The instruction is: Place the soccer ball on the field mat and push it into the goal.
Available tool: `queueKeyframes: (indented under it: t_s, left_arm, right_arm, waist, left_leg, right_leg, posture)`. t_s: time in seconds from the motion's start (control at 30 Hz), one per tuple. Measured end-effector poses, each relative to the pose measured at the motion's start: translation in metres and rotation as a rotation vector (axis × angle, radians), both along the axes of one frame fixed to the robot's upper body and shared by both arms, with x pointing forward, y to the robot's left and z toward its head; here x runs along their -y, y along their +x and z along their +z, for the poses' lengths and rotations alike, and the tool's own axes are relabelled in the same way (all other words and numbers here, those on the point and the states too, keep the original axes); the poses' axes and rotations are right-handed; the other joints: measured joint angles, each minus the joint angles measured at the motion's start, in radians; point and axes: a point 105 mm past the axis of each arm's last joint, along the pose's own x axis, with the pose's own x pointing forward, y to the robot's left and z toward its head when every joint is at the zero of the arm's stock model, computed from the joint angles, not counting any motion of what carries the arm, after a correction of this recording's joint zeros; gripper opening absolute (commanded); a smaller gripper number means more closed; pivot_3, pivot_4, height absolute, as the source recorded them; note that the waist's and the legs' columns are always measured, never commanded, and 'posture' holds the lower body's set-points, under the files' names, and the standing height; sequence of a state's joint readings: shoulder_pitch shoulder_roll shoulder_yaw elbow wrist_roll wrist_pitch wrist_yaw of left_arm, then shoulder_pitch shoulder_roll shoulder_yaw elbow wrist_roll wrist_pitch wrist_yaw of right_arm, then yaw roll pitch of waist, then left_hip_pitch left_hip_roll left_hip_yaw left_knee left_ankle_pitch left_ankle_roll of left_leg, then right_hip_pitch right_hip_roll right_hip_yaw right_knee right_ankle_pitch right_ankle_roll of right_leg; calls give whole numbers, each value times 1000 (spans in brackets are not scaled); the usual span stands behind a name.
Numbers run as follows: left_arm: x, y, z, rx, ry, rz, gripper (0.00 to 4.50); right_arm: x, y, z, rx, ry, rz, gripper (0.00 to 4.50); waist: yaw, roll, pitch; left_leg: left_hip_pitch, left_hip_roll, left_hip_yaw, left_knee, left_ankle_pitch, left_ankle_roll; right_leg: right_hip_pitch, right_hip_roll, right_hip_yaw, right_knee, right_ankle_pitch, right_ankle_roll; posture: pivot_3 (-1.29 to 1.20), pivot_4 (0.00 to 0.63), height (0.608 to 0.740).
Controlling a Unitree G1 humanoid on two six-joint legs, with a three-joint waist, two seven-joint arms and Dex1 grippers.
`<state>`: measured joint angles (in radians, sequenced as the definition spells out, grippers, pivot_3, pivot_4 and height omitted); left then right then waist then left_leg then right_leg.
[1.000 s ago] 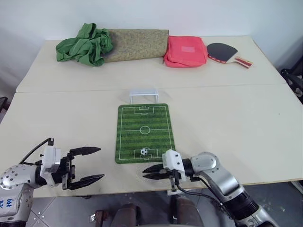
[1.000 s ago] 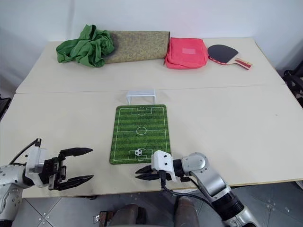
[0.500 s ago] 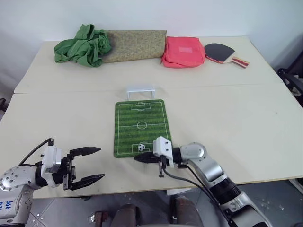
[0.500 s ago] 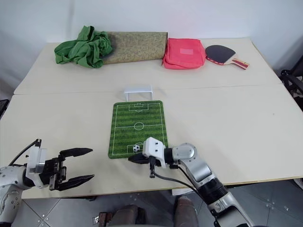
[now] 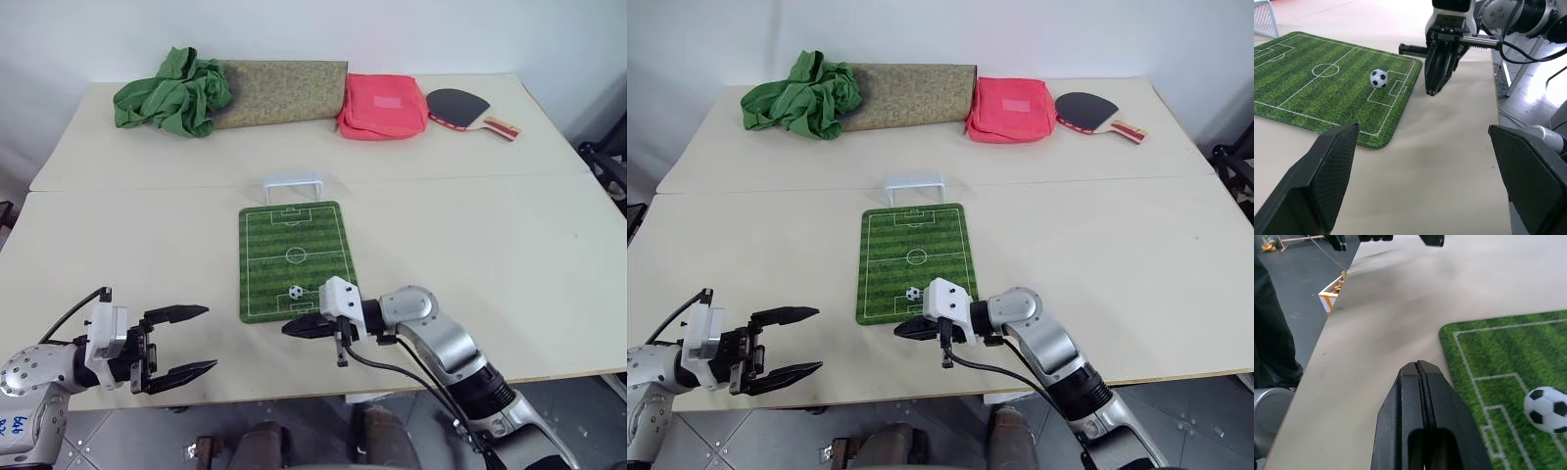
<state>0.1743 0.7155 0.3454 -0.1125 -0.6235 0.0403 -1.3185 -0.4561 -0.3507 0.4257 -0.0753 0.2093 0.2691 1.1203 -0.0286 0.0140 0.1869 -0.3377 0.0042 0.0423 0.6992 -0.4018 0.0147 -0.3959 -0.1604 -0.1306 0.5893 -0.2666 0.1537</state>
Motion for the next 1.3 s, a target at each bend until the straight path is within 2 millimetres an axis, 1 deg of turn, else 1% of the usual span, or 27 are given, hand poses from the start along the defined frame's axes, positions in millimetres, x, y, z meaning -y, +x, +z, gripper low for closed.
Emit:
queueKeyframes:
  t_s: [0.1, 0.17, 0.33, 0.43, 0.6, 0.8, 0.87, 0.97, 1.0, 1.07, 1.23, 1.3]
  left_arm:
    - [1, 1, 0, 9, -7, 5, 4500]
    - [1, 2, 0, 13, -13, 13, 4500]
    - [-1, 9, 3, 27, -50, 78, 4500]
    - [-5, 12, 5, 33, -70, 126, 4500]
    - [-5, 11, 4, 27, -74, 137, 4500]
    - [-6, 11, 3, 27, -77, 147, 4500]
    - [-5, 11, 3, 28, -80, 152, 4500]
    - [-3, 9, 3, 22, -79, 145, 4500]
    - [-2, 8, 3, 23, -78, 142, 4500]
    - [-2, 9, 3, 23, -78, 141, 4500]
    - [-2, 9, 3, 23, -79, 142, 4500]
    - [-2, 9, 3, 23, -79, 143, 4500]
  right_arm:
    - [0, 7, 7, 21, -23, 24, 14]
    - [4, 12, 8, 23, -44, 26, 14]
    - [8, 23, 3, -3, -74, 14, 14]
    - [4, 25, 1, -17, -67, 14, 14]
    - [1, 31, -1, -20, -75, 5, 14]
    - [-6, 55, 5, 3, -50, -88, 14]
    - [-5, 71, 9, 26, -42, -150, 14]
    - [1, 91, 26, 79, -10, -225, 14]
    - [3, 94, 30, 89, 2, -237, 14]
    - [4, 94, 31, 88, 8, -236, 14]
    - [7, 80, 16, 49, 11, -216, 14]
    - [10, 77, 17, 57, 16, -216, 14]
  waist:
    - [0, 0, 0]
    - [1, 0, 0]
    - [-1, 0, 0]
    - [-2, 0, 0]
    - [-2, 0, 0]
    - [-3, 0, 0]
    - [-5, 0, 0]
    - [-5, 0, 0]
    - [-5, 0, 0]
    - [-5, 0, 0]
    - [-5, 0, 0]
    - [-5, 0, 0]
  left_leg:
    - [0, 0, 0, 0, 0, 0]
    - [0, 0, -1, 0, 0, 0]
    - [0, 0, -1, 0, 0, 0]
    - [0, 0, -1, 0, 0, 0]
    - [0, 0, 0, 0, 0, 0]
    - [0, 0, -1, 0, 0, 0]
    - [0, 0, 0, 0, 0, 0]
    - [0, 0, -1, 0, 0, 0]
    - [0, 0, -1, -1, 0, 0]
    - [0, 0, -1, -1, 0, 0]
    - [-1, 0, 0, -1, 0, 0]
    - [-1, 0, 0, 0, 0, 0]
  right_leg:
    - [0, 0, 0, 0, 0, 0]
    - [0, 0, -1, 0, 0, 0]
    - [0, 0, -1, 0, 0, 0]
    - [0, 0, -1, 0, 0, 0]
    - [0, 0, -1, 0, 0, 0]
    - [0, 0, -1, 0, 0, 0]
    - [0, 0, 0, 0, 0, 0]
    - [0, 0, -1, 0, 0, 0]
    - [0, 0, -1, 0, 0, 0]
    - [0, 0, -1, 0, 0, 0]
    - [0, 0, -1, 0, 0, 0]
    - [0, 0, -1, 0, 0, 0]
  posture:
    - [0, 150, 740]
    - [0, 150, 740]
    - [0, 150, 740]
    - [0, 150, 740]
    - [0, 150, 740]
    - [0, 150, 740]
    - [0, 150, 740]
    - [0, 150, 740]
    - [0, 150, 740]
    - [0, 150, 740]
    - [0, 150, 740]
    - [0, 150, 740]
